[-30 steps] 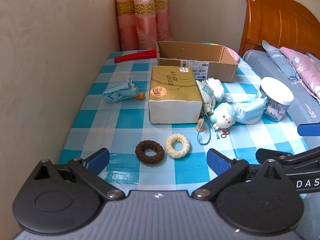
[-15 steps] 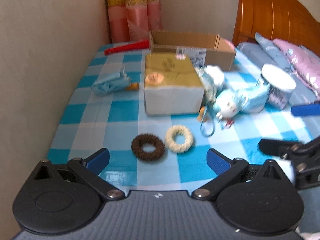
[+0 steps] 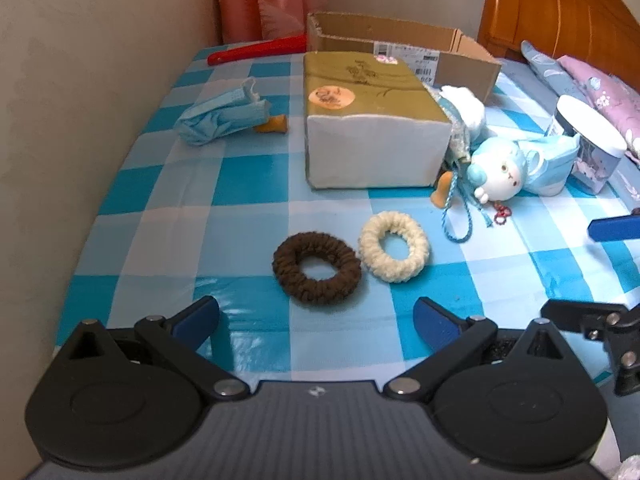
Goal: Organize soft objects
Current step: 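Grasp the brown hair tie with the left gripper while the right gripper approaches the cream hair tie, then grasp the cream fluffy hair tie with the right gripper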
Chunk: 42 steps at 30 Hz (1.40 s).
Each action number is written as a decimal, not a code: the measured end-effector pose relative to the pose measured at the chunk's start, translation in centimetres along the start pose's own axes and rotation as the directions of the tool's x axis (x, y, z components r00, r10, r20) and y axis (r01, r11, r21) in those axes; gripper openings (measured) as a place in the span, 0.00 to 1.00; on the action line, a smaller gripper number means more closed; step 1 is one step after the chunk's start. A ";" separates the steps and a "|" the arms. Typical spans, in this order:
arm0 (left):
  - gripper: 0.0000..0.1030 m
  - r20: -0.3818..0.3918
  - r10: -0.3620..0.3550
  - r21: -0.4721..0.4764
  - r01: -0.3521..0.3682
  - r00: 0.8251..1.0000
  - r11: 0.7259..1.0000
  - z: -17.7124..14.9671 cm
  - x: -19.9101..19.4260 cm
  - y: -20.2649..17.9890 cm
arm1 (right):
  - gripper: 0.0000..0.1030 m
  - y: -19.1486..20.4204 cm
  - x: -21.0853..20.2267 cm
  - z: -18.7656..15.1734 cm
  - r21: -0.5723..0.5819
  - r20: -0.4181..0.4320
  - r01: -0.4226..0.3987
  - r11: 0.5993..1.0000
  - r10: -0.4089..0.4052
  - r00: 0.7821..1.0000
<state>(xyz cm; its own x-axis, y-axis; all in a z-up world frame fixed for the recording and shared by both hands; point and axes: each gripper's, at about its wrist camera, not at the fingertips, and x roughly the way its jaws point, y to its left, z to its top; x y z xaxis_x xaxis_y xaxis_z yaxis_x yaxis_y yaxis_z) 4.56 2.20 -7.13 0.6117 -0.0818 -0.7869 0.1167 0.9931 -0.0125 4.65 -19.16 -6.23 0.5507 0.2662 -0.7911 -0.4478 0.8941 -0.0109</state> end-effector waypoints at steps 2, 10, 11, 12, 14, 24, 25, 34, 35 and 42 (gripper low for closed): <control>1.00 0.009 -0.011 0.005 0.011 1.000 1.000 0.1 0.1 -0.1 | 1.00 -0.1 0.2 0.0 -0.003 -0.001 -0.014 1.000 0.014 1.000; 1.00 0.026 -0.042 0.049 0.041 0.999 0.998 0.3 0.4 -0.1 | 1.00 -0.3 1.3 -0.1 -0.012 -0.013 -0.046 0.999 0.046 0.999; 1.00 0.027 -0.043 0.049 0.041 0.999 0.998 0.2 0.4 -0.1 | 1.00 -0.3 1.4 -0.2 -0.011 -0.014 -0.052 0.999 0.052 0.999; 1.00 0.034 -0.043 0.054 0.041 0.998 0.998 0.1 0.4 -0.1 | 1.00 -0.3 1.4 -0.2 -0.013 -0.009 -0.053 0.999 0.053 0.999; 1.00 0.049 -0.050 0.059 0.047 0.998 0.997 -0.1 0.4 0.0 | 1.00 -0.2 1.4 -0.3 -0.025 -0.007 -0.052 0.998 0.052 0.999; 0.69 0.096 -0.060 0.067 0.054 0.994 0.996 0.6 0.4 1.2 | 1.00 0.2 1.1 -0.8 -0.061 0.010 -0.041 0.997 0.042 0.999; 0.64 0.100 -0.067 0.070 0.060 0.993 0.996 0.6 0.4 1.2 | 1.00 0.2 1.1 -0.8 -0.061 0.010 -0.041 0.997 0.042 0.999; 0.40 0.113 -0.094 0.108 0.081 0.989 0.991 0.9 0.2 0.7 | 0.99 0.8 1.0 -0.6 -0.089 0.017 -0.079 0.993 0.081 0.997; 0.40 0.119 -0.080 0.107 0.067 0.990 0.992 0.9 0.1 0.7 | 0.98 1.0 1.0 -0.4 -0.100 0.025 -0.083 0.992 0.086 0.996; 0.40 0.135 -0.026 0.062 0.018 0.991 0.998 0.6 -0.8 1.8 | 0.85 3.2 0.9 1.6 -0.222 0.079 -0.112 0.968 0.133 0.988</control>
<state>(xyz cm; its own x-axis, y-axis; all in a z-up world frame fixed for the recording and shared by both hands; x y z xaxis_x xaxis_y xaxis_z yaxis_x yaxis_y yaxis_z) 4.74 4.04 -6.20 0.7085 -0.1183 -0.6958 0.1761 0.9843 0.0120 4.83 -15.49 -6.06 0.5401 0.4101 -0.7349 -0.6522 0.7558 -0.0575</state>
